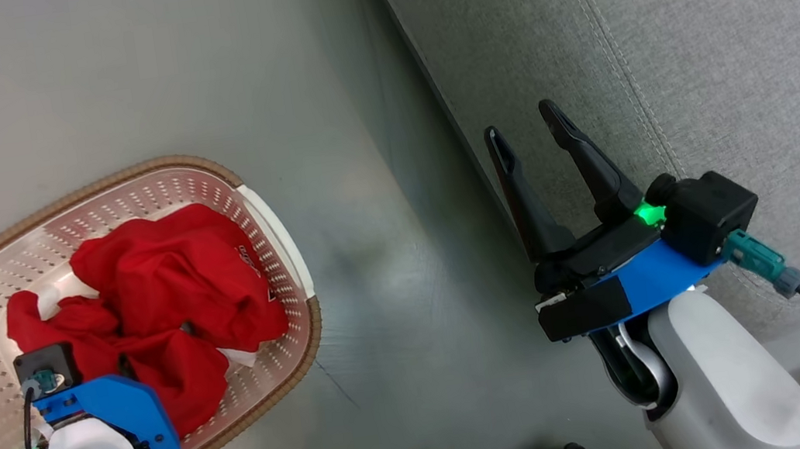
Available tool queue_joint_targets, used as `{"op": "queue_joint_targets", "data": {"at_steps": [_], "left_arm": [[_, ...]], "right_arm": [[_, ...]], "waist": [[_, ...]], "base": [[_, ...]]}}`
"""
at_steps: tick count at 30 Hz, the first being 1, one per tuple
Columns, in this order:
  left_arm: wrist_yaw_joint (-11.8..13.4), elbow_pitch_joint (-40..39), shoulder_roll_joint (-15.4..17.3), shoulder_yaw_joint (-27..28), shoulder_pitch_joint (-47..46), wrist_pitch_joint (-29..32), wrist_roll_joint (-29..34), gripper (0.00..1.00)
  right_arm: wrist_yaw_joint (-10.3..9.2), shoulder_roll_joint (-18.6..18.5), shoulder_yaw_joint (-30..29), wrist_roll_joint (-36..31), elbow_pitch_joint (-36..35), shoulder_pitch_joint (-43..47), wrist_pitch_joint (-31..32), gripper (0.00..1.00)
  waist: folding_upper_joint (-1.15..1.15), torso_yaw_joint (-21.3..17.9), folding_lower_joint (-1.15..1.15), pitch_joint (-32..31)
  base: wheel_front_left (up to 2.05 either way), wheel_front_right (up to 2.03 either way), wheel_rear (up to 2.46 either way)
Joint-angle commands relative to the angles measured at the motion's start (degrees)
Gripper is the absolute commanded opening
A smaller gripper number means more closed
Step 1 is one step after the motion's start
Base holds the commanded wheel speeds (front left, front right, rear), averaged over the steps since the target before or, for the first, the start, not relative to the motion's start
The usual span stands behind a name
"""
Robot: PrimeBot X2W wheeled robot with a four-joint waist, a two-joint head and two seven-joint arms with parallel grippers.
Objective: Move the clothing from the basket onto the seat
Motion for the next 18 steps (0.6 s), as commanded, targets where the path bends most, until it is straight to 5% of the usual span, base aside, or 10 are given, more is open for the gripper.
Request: {"op": "queue_joint_targets", "data": {"at_steps": [1,13,14,15,18], "left_arm": [[0.10,0.67,0.57,0.30,-1.11,0.05,-0.25,1.00],[2.43,6.36,2.07,-0.14,-3.72,4.05,-0.81,1.00],[2.32,6.92,2.22,-0.32,-3.90,4.91,-1.04,0.36],[2.13,7.20,2.30,-0.43,-4.03,5.36,-1.09,0.00],[1.86,7.49,2.37,-0.65,-4.37,5.81,-1.30,0.00]], "right_arm": [[-0.02,-0.11,0.32,0.64,-0.44,-0.89,-0.25,1.00],[-0.02,-0.11,1.33,2.74,-1.49,-1.55,-0.27,1.00],[-0.02,-0.11,1.39,2.86,-1.47,-1.54,-0.27,1.00],[-0.02,-0.11,1.38,2.99,-1.47,-1.58,-0.27,1.00],[-0.02,-0.11,1.29,3.18,-1.36,-1.68,-0.27,1.00]], "waist": [[0.00,-0.74,-0.01,1.10],[0.00,-2.84,-0.01,4.09],[0.00,-3.01,-0.01,4.19],[0.00,-3.06,-0.01,4.22],[0.00,-3.10,-0.01,4.24]], "base": [[0.00,0.00,0.00],[0.00,0.00,0.00],[0.00,0.00,0.00],[0.00,0.00,0.00],[0.00,0.00,0.00]]}}
